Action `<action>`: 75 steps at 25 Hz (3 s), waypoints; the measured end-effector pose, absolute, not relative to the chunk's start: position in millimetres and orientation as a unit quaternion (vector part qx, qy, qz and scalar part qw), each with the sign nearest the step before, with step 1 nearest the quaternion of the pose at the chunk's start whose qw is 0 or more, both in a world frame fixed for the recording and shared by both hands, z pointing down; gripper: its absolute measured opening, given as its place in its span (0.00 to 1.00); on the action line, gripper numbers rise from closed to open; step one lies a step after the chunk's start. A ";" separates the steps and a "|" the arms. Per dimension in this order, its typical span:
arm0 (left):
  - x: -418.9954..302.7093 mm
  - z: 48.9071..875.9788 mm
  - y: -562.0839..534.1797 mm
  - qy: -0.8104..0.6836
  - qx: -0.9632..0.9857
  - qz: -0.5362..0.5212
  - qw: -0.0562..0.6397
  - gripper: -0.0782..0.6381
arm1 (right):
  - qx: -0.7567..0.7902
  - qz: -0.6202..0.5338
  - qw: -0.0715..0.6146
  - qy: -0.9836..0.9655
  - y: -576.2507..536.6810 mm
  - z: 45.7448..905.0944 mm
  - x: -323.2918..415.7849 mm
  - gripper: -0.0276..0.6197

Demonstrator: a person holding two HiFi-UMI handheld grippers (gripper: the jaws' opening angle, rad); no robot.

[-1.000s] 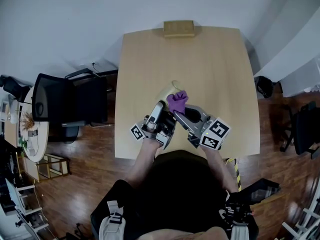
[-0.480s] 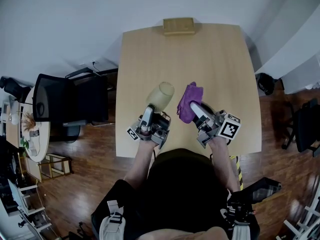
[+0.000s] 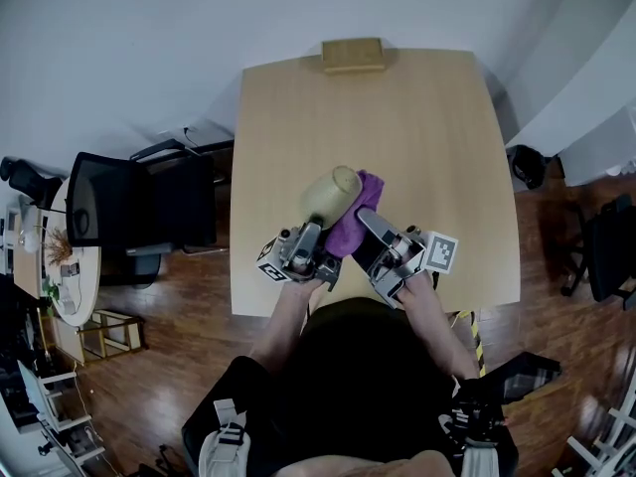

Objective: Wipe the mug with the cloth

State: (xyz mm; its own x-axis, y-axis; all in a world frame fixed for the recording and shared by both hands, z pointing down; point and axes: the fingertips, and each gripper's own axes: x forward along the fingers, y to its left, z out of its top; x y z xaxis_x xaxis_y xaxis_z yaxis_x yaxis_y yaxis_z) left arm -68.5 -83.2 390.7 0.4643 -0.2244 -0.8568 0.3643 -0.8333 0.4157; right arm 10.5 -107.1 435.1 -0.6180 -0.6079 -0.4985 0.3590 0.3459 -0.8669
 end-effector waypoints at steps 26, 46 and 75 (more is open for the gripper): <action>-72.9 375.4 -75.1 0.054 0.800 -0.530 0.274 0.18 | -0.214 -0.191 0.093 0.953 -71.3 438.6 -24.3 0.14; -80.4 379.5 -20.8 0.218 0.814 -0.491 0.219 0.17 | 0.013 -0.512 0.354 0.782 -68.7 427.4 0.7 0.14; -36.0 435.9 43.8 0.291 0.922 -0.168 0.190 0.17 | -0.077 -0.370 0.141 0.915 -63.4 461.6 12.3 0.14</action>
